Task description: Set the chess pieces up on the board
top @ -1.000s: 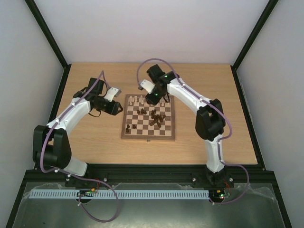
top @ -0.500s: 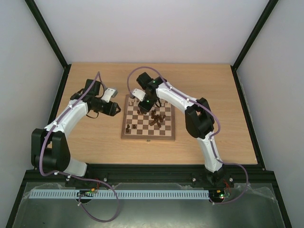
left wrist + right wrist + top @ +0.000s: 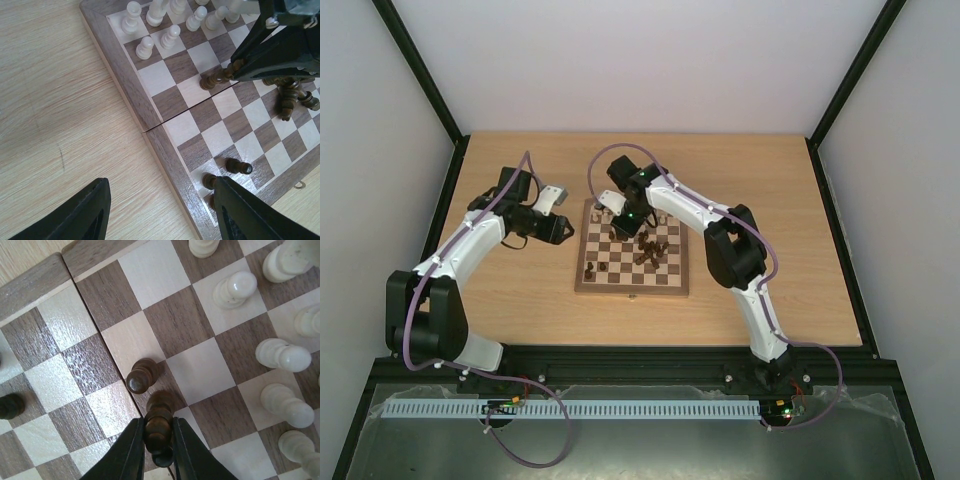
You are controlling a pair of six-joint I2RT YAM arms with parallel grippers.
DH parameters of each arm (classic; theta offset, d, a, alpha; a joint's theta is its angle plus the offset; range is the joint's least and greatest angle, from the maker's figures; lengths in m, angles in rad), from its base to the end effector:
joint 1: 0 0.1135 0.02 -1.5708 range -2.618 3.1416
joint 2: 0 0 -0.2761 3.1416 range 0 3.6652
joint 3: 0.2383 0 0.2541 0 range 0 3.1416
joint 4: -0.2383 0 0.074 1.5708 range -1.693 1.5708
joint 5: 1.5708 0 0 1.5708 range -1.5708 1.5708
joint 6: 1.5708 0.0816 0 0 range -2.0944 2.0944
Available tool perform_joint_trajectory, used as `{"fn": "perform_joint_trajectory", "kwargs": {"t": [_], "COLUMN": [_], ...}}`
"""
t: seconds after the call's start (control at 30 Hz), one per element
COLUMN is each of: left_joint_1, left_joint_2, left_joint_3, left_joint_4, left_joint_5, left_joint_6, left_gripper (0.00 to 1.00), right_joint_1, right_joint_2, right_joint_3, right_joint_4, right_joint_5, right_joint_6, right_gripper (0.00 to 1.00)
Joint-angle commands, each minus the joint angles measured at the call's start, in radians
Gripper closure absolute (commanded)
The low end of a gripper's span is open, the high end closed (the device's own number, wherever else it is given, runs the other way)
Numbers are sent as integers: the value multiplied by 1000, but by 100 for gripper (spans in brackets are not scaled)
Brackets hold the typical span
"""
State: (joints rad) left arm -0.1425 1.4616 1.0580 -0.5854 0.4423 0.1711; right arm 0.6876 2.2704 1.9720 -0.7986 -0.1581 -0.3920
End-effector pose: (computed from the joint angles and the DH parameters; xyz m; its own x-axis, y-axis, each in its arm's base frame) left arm 0.3135 -0.0803 0.2227 -0.7534 0.2636 -0.6024 0.4967 0.8284 -0.2588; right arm 0.3952 0.3412 0.1719 -0.3748 -0.7961 -0.4752 -0.8932 0.4474 -0.0448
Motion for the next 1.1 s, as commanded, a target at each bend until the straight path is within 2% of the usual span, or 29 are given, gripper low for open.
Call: {"fn": "perform_joint_trajectory", "kwargs": {"t": [0.0,0.3,1.07], "left_joint_1": [7,9,13], "left_joint_2": [-19,-23,-23], "left_joint_3": [-19,-30,-44], "left_joint_4": [3,9,23], "left_joint_5": [11,15,24], "left_joint_6": [-12,-15,-24], "left_gripper": [40,40,39], "right_joint_1": [1,4,4], "right_joint_2": [9,-21,-128], "right_joint_3": [29,36,5], "right_joint_4": [-51,-53,-65], "right_joint_5": [-38,-47,-48], "right_joint_6": [6,7,-13], "right_gripper": [87,93,93]}}
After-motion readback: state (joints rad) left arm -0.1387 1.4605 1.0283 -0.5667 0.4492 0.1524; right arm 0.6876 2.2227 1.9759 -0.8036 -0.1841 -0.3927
